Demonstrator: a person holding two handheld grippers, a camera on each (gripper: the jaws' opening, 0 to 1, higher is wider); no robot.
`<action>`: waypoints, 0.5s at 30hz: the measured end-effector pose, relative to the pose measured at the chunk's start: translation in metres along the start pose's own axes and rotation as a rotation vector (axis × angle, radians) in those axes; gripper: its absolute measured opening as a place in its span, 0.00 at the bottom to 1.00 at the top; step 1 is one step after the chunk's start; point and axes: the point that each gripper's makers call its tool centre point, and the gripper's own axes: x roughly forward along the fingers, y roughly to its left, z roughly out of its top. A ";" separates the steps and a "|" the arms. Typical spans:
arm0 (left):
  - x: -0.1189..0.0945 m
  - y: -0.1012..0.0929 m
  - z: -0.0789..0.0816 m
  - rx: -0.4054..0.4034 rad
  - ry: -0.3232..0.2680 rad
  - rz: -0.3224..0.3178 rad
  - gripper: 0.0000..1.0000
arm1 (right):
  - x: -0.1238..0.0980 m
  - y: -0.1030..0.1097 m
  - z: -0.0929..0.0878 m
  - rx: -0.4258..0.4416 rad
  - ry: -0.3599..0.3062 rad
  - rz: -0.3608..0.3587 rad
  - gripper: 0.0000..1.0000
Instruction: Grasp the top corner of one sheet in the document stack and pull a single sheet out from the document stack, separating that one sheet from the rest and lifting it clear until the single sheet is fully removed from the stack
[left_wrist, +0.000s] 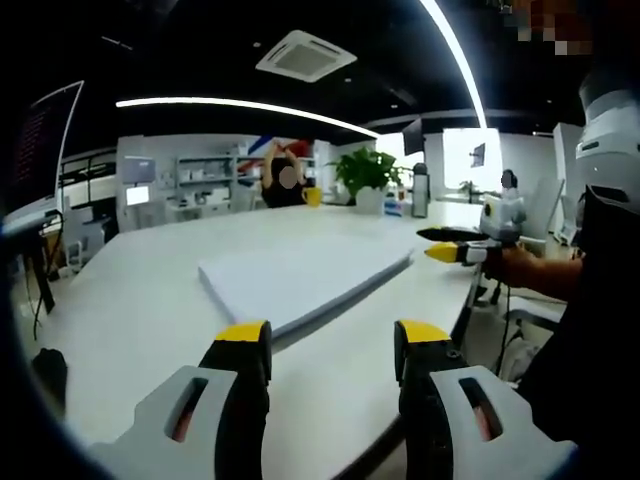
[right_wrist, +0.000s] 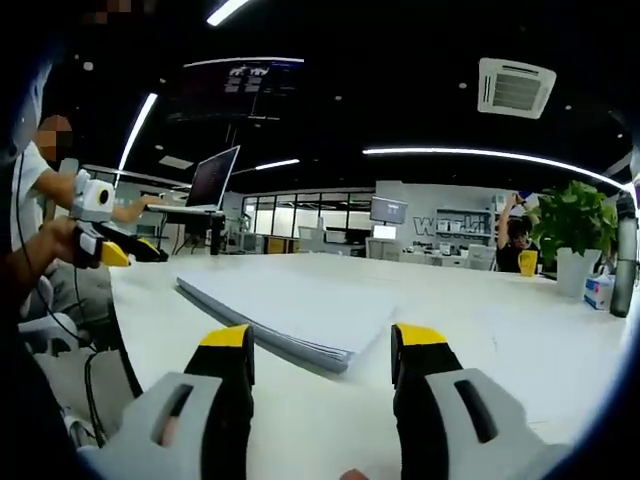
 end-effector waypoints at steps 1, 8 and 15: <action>0.000 0.000 -0.001 0.001 0.004 0.000 0.50 | -0.001 0.001 -0.001 -0.011 0.000 0.006 0.54; 0.009 -0.004 0.004 0.021 0.018 -0.024 0.50 | -0.003 0.004 0.007 -0.035 -0.055 0.015 0.52; 0.024 -0.005 0.011 0.112 0.070 -0.069 0.50 | 0.000 0.005 0.009 -0.091 -0.079 -0.010 0.50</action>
